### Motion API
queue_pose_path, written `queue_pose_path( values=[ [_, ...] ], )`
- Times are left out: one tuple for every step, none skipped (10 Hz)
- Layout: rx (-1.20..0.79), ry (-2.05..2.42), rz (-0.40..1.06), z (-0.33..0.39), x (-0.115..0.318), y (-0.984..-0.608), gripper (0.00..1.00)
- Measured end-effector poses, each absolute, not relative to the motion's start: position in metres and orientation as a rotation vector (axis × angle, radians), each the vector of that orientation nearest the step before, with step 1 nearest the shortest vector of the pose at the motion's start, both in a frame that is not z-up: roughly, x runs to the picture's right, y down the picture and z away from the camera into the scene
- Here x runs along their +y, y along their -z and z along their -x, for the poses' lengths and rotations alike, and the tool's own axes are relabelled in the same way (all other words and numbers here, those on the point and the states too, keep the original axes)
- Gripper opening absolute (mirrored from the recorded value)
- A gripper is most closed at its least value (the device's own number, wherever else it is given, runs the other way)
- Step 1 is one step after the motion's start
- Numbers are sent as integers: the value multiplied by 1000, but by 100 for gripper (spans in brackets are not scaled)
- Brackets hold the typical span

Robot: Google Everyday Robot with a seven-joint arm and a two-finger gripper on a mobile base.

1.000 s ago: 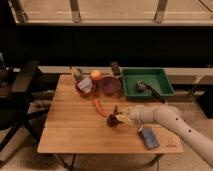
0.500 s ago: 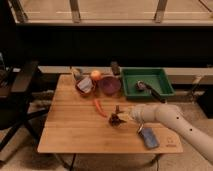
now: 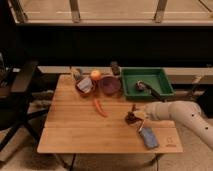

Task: Place grapes in tray

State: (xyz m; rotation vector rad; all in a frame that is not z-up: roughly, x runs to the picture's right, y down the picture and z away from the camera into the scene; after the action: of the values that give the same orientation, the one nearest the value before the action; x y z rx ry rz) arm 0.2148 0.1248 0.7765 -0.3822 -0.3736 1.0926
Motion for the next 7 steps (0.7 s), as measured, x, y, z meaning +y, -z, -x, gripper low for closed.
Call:
queue_pose_path(
  values=[
    [-337, -1119, 363, -231, 122, -775, 0],
    [-305, -1145, 336, -247, 115, -772, 0],
    [-293, -1161, 311, -259, 106, -767, 0],
    [-290, -1165, 309, -262, 107, -766, 0],
    [-290, -1166, 309, -262, 107, -766, 0],
    [-292, -1163, 311, -260, 107, -767, 0],
    [-292, -1163, 311, -259, 107, -767, 0]
  ],
)
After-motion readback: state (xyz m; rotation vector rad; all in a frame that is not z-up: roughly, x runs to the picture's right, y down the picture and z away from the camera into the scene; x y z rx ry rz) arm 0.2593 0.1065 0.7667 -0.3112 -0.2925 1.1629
